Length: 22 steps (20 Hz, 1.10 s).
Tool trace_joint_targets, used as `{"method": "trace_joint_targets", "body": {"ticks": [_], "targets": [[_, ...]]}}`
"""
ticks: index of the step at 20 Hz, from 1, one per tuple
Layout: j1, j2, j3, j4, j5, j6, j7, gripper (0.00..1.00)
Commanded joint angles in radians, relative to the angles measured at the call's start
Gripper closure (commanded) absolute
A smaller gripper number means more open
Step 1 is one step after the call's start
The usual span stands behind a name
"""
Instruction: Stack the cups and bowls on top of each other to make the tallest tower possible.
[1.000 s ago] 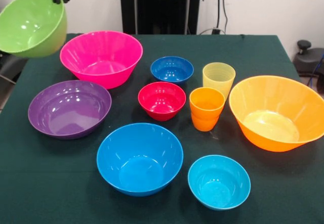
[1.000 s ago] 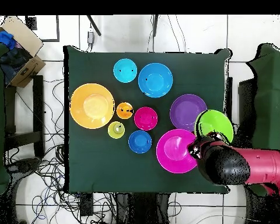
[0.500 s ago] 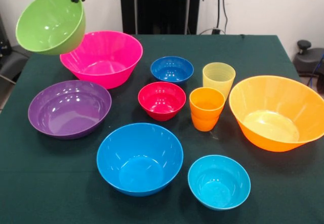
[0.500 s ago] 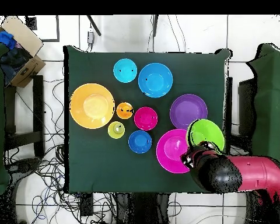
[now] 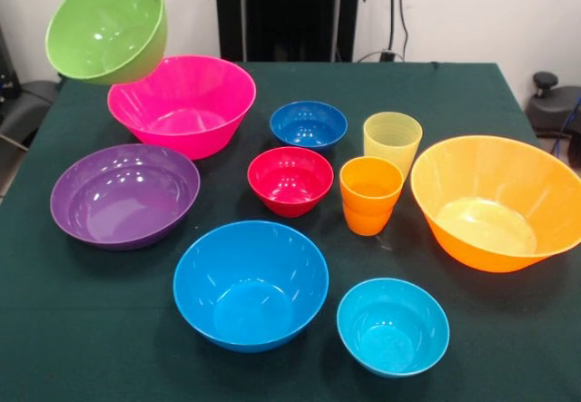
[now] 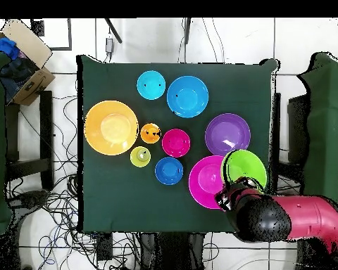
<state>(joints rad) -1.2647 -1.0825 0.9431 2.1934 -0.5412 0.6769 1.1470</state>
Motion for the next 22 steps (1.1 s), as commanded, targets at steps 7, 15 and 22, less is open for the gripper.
{"method": "trace_joint_targets", "body": {"ticks": [7, 15, 22], "targets": [[-0.002, -0.046, 0.116, 0.129, 0.033, -0.011, -0.078, 1.0], [-0.018, -0.07, 0.156, 0.166, 0.042, -0.034, -0.056, 1.0], [-0.023, -0.065, 0.166, 0.177, 0.027, -0.047, -0.048, 1.0]]}}
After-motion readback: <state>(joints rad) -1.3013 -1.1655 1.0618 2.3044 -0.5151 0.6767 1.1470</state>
